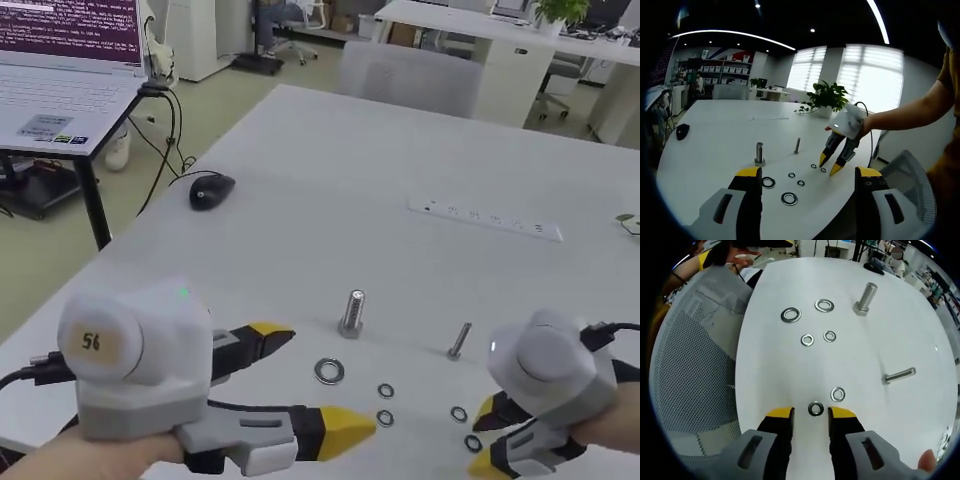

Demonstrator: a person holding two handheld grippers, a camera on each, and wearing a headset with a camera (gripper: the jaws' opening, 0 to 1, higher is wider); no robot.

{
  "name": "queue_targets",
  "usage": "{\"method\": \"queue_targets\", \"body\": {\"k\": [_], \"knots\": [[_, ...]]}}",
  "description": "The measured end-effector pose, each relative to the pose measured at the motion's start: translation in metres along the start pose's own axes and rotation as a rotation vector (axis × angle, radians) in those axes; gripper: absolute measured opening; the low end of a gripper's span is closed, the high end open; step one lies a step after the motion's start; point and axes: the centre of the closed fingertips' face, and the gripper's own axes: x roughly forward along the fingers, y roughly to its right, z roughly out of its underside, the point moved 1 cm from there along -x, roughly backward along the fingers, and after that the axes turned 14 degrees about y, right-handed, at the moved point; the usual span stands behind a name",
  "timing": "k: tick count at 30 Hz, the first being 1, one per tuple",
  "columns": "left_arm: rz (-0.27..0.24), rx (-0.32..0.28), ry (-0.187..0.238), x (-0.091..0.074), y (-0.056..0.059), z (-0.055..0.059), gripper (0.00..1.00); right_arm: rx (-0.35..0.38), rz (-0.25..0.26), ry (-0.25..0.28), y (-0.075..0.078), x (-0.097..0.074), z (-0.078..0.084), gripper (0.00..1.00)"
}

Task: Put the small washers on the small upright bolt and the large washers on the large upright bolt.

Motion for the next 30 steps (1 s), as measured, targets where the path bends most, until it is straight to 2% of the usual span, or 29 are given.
{"method": "queue_targets", "body": {"k": [10,20,30], "knots": [[0.004,0.005,-0.008,0.0,0.0009,0.0017,0.75,-0.004,0.004,-0.004,0.0026,0.0002,0.0005,0.22],[-0.001,0.005,0.001,-0.0002,0.0003,0.0001,0.75,-0.044,-0.001,-0.024,0.0031,0.0012,-0.0004,0.15],[-0.004,0.006,0.005,-0.0001,0.0002,-0.0007,0.75,-0.075,-0.001,-0.044,0.0031,0.0012,-0.0007,0.14]]}}
